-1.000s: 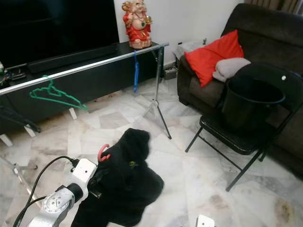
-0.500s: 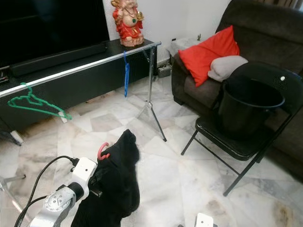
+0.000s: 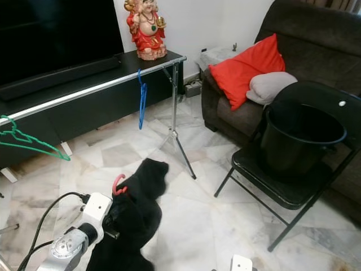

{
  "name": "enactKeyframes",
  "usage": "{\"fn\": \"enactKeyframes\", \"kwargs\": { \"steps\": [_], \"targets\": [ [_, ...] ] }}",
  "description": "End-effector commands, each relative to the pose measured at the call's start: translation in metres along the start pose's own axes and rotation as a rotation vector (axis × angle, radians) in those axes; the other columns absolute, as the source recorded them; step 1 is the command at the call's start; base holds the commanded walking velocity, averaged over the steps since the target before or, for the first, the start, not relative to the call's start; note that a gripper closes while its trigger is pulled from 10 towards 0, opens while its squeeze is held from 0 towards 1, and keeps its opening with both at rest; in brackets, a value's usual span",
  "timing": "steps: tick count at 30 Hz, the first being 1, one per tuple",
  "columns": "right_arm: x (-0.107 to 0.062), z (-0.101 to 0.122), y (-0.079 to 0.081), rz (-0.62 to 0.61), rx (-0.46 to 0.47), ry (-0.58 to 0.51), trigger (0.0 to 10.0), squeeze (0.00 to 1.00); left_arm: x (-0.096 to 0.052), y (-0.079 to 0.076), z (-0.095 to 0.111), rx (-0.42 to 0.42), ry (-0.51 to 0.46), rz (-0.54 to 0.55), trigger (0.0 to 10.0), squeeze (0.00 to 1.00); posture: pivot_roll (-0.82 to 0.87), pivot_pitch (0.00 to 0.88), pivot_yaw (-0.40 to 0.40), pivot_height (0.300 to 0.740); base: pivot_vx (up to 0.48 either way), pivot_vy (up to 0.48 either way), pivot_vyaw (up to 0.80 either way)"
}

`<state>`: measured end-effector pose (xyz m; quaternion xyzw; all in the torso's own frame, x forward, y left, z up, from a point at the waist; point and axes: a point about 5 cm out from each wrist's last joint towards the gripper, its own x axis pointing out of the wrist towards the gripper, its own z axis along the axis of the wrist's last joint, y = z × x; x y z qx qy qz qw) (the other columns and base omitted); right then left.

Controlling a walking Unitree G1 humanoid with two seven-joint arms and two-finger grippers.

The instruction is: Hang hanger

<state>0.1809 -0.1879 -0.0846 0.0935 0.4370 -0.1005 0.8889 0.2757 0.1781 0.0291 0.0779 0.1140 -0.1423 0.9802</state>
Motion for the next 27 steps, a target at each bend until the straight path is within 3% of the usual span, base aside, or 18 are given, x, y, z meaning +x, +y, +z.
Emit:
{"fn": "enactKeyframes", "kwargs": {
  "steps": [1, 9, 18, 27],
  "targets": [
    [0.000, -0.002, 0.000, -0.005, 0.004, 0.004, 10.0, 0.00, -0.003, 0.012, 0.002, -0.017, -0.027, 0.055, 10.0, 0.00, 0.04, 0.044, 0.039, 0.740, 0.364, 0.000, 0.00],
    [0.000, -0.002, 0.000, -0.001, -0.001, 0.005, 10.0, 0.00, -0.003, 0.015, -0.008, -0.070, 0.008, 0.117, 10.0, 0.00, 0.04, 0.040, 0.037, 0.740, 0.365, 0.000, 0.00],
    [-0.001, -0.003, 0.001, 0.003, -0.007, 0.007, 10.0, 0.00, 0.004, 0.009, -0.003, -0.067, -0.014, 0.101, 10.0, 0.00, 0.03, 0.033, 0.041, 0.740, 0.365, 0.000, 0.00],
    [-0.001, -0.006, 0.001, 0.009, -0.047, 0.015, 10.0, 0.00, 0.005, 0.018, -0.001, -0.081, -0.015, 0.179, 10.0, 0.00, 0.03, 0.019, 0.046, 0.740, 0.367, 0.000, 0.19]
  ]
}}
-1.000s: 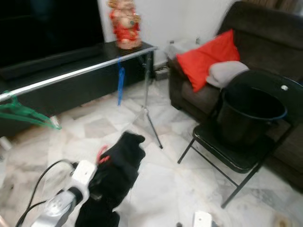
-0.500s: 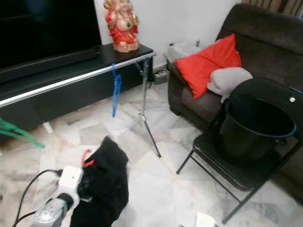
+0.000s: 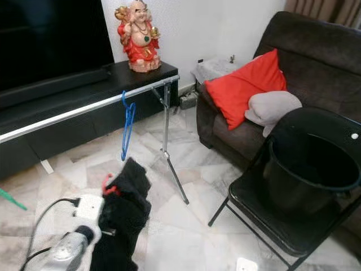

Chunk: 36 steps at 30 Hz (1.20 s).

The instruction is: Hang hanger

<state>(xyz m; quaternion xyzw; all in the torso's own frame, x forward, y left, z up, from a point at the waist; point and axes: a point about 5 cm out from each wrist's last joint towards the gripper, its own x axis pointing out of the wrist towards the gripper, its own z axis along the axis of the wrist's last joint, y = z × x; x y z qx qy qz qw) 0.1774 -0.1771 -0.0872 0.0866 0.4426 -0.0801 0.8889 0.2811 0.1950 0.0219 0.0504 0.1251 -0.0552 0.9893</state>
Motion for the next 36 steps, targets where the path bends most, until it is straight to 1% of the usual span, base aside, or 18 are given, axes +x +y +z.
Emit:
{"fn": "enactKeyframes", "kwargs": {
  "steps": [1, 4, 9, 11, 12, 14, 16, 19, 22, 26, 28, 30, 32, 34, 36],
  "targets": [
    [0.000, 0.000, -0.008, -0.020, -0.014, 0.005, 10.0, 0.00, 0.003, 0.000, 0.008, 0.001, -0.041, 0.011, 10.0, 0.00, 0.03, 0.019, 0.046, 0.740, 0.368, 0.000, 0.80],
    [-0.001, -0.001, -0.007, -0.015, -0.022, 0.012, 10.0, 0.00, 0.004, 0.000, 0.010, 0.033, -0.039, -0.003, 10.0, 0.00, 0.03, 0.008, 0.049, 0.740, 0.369, 0.000, 0.80],
    [-0.001, -0.002, -0.006, -0.011, -0.025, 0.016, 10.0, 0.00, 0.005, 0.003, 0.008, 0.057, -0.022, 0.014, 10.0, 0.00, 0.03, 0.011, 0.050, 0.740, 0.359, 0.000, 0.80],
    [-0.001, -0.002, -0.006, -0.008, -0.028, 0.016, 10.0, 0.00, 0.005, 0.004, 0.005, 0.065, 0.000, 0.016, 10.0, 0.00, 0.03, 0.013, 0.049, 0.740, 0.334, 0.000, 0.76],
    [-0.001, -0.003, -0.005, -0.002, -0.002, 0.017, 10.0, 0.00, 0.003, 0.004, -0.003, 0.071, 0.058, 0.016, 10.0, 0.00, 0.03, 0.020, 0.048, 0.740, 0.000, 0.000, 0.00],
    [-0.001, -0.003, -0.005, -0.003, -0.004, 0.017, 10.0, 0.00, 0.000, 0.001, -0.014, 0.097, 0.116, -0.016, 10.0, 0.00, 0.03, 0.024, 0.047, 0.740, 0.000, 0.000, 0.00],
    [-0.001, -0.003, -0.005, -0.003, -0.007, 0.017, 10.0, 0.00, -0.001, -0.001, -0.017, 0.093, 0.127, -0.038, 10.0, 0.00, 0.03, 0.024, 0.047, 0.740, 0.000, 0.000, 0.00],
    [0.000, -0.002, -0.004, -0.002, -0.007, 0.015, 10.0, 0.00, -0.004, -0.003, -0.024, 0.126, 0.165, -0.070, 10.0, 0.00, 0.03, 0.033, 0.048, 0.740, 0.000, 0.000, 0.00],
    [0.000, -0.002, -0.004, -0.003, -0.006, 0.015, 10.0, 0.00, -0.004, -0.001, -0.024, 0.125, 0.163, -0.055, 10.0, 0.00, 0.03, 0.033, 0.048, 0.740, 0.000, 0.000, 0.00],
    [0.000, -0.001, -0.004, -0.003, -0.006, 0.012, 10.0, 0.00, 0.002, 0.001, -0.014, 0.111, 0.113, -0.026, 10.0, 0.00, 0.03, 0.036, 0.044, 0.740, 0.000, 0.000, 0.00],
    [0.000, 0.000, -0.003, -0.001, -0.007, 0.009, 10.0, 0.00, 0.005, -0.001, -0.008, 0.095, 0.082, -0.024, 10.0, 0.00, 0.03, 0.036, 0.044, 0.740, 0.000, 0.000, 0.00],
    [0.000, 0.001, -0.002, 0.000, -0.007, 0.005, 10.0, 0.00, 0.008, -0.006, 0.000, 0.069, 0.042, -0.049, 10.0, 0.00, 0.03, 0.038, 0.044, 0.740, 0.000, 0.000, 0.00],
    [0.000, 0.001, -0.001, 0.001, -0.009, 0.003, 10.0, 0.00, 0.013, -0.013, 0.007, 0.074, 0.014, -0.093, 10.0, 0.00, 0.04, 0.040, 0.044, 0.740, 0.000, 0.000, 0.00],
    [0.000, 0.002, 0.000, 0.003, -0.011, 0.002, 10.0, 0.00, 0.018, -0.016, 0.013, 0.075, 0.001, -0.097, 10.0, 0.00, 0.03, 0.041, 0.045, 0.740, 0.000, 0.000, 0.00],
    [0.001, 0.002, 0.001, 0.006, -0.012, 0.001, 10.0, 0.00, 0.021, -0.016, 0.017, 0.061, -0.010, -0.075, 10.0, 0.00, 0.03, 0.042, 0.046, 0.740, 0.000, 0.000, 0.00]
  ]
}}
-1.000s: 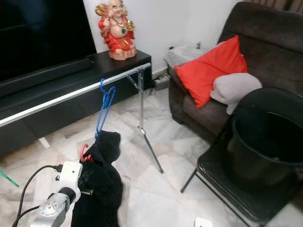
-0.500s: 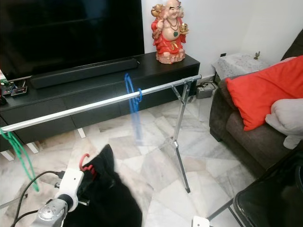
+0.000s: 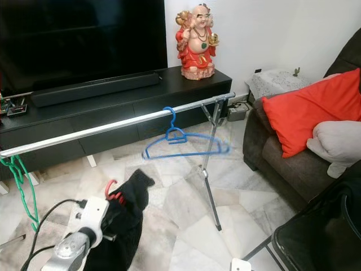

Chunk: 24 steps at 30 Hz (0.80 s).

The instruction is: Hang hanger

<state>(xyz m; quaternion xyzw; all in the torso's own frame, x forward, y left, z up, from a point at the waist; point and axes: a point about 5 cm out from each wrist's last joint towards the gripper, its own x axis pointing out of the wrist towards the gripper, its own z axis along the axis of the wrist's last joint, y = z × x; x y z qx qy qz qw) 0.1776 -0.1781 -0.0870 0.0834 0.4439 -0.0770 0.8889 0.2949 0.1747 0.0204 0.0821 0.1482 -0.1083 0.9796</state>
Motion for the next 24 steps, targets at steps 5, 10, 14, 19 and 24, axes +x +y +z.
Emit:
{"fn": "enactKeyframes", "kwargs": {
  "steps": [5, 10, 14, 19, 24],
  "targets": [
    [0.0004, 0.0009, 0.0026, 0.004, -0.005, -0.001, 10.0, 0.00, 0.0087, 0.0067, 0.0196, -0.045, -0.073, 0.054, 10.0, 0.00, 0.03, 0.041, 0.047, 0.740, 0.000, 0.000, 0.00],
    [0.0003, 0.0007, 0.0025, 0.004, -0.003, 0.000, 10.0, 0.00, 0.0090, 0.0077, 0.0205, -0.057, -0.080, 0.065, 10.0, 0.00, 0.03, 0.041, 0.047, 0.740, 0.000, 0.000, 0.00],
    [0.0002, 0.0001, 0.0026, 0.007, -0.003, 0.002, 10.0, 0.00, 0.0092, 0.0083, 0.0204, -0.063, -0.078, 0.071, 10.0, 0.00, 0.03, 0.038, 0.047, 0.740, 0.249, 0.000, 0.00],
    [0.0001, -0.0010, 0.0029, 0.011, -0.004, 0.007, 10.0, 0.00, 0.0088, 0.0083, 0.0192, -0.065, -0.074, 0.075, 10.0, 0.00, 0.04, 0.038, 0.045, 0.740, 0.257, 0.000, 0.00],
    [0.0001, -0.0010, 0.0031, 0.013, -0.004, 0.008, 10.0, 0.00, 0.0084, 0.0090, 0.0184, -0.064, -0.072, 0.076, 10.0, 0.00, 0.04, 0.041, 0.043, 0.740, 0.266, 0.000, 0.00]
  ]
}}
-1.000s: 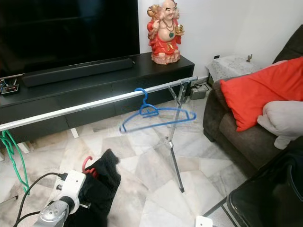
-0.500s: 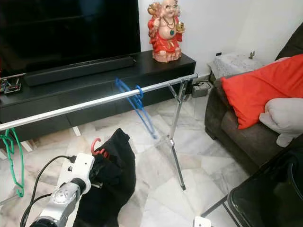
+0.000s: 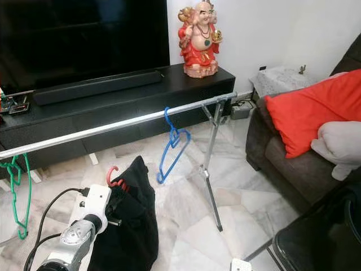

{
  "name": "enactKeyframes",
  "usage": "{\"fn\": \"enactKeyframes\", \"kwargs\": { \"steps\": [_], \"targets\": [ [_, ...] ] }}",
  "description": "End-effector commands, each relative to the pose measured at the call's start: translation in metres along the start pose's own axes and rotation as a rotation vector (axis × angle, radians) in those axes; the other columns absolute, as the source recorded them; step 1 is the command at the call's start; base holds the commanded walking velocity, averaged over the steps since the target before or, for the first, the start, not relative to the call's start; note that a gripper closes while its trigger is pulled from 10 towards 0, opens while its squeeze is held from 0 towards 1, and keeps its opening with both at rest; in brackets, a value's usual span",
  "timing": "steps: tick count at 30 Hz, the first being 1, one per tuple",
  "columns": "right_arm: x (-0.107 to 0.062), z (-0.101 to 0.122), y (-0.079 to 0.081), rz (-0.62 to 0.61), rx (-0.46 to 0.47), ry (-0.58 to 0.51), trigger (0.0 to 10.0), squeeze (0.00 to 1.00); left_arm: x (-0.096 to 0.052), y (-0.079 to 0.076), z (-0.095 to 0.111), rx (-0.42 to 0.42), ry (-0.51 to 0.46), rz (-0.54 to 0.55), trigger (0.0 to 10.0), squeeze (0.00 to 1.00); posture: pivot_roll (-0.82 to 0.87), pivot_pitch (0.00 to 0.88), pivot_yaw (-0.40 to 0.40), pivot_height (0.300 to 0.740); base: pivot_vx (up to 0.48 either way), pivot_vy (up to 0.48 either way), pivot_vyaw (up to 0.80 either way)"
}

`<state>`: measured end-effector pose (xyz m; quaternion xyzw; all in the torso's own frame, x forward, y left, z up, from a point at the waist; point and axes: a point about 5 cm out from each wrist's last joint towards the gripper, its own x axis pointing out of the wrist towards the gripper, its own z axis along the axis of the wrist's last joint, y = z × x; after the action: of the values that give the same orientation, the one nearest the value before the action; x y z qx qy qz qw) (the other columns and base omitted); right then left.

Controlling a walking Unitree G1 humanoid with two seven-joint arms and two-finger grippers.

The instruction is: Hang hanger

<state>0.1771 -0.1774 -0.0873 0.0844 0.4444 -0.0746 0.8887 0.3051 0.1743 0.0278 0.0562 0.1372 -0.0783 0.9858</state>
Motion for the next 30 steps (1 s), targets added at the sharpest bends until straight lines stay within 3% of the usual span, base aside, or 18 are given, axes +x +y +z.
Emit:
{"fn": "enactKeyframes", "kwargs": {
  "steps": [1, 18, 24, 26, 30],
  "targets": [
    [0.000, 0.000, 0.003, 0.008, -0.004, 0.006, 10.0, 0.00, 0.002, 0.006, 0.009, -0.006, -0.049, 0.020, 10.0, 0.00, 0.04, 0.041, 0.043, 0.740, 0.281, 0.000, 0.00],
    [0.000, -0.001, 0.003, 0.014, -0.013, 0.011, 10.0, 0.00, 0.000, 0.009, 0.008, -0.008, -0.050, 0.028, 10.0, 0.00, 0.04, 0.046, 0.041, 0.740, 0.299, 0.000, 0.00],
    [0.000, -0.003, 0.000, 0.011, -0.017, 0.018, 10.0, 0.00, 0.000, -0.001, 0.008, -0.008, -0.064, -0.073, 10.0, 0.00, 0.04, 0.052, 0.041, 0.740, 0.000, 0.000, 0.00],
    [-0.001, -0.004, -0.001, 0.009, -0.017, 0.023, 10.0, 0.00, -0.001, -0.007, 0.008, 0.029, -0.063, -0.125, 10.0, 0.00, 0.04, 0.053, 0.039, 0.740, 0.000, 0.000, 0.00],
    [-0.001, -0.005, -0.003, 0.006, -0.018, 0.026, 10.0, 0.00, 0.001, -0.008, 0.011, 0.043, -0.071, -0.141, 10.0, 0.00, 0.04, 0.054, 0.038, 0.740, 0.000, 0.000, 0.00]
  ]
}}
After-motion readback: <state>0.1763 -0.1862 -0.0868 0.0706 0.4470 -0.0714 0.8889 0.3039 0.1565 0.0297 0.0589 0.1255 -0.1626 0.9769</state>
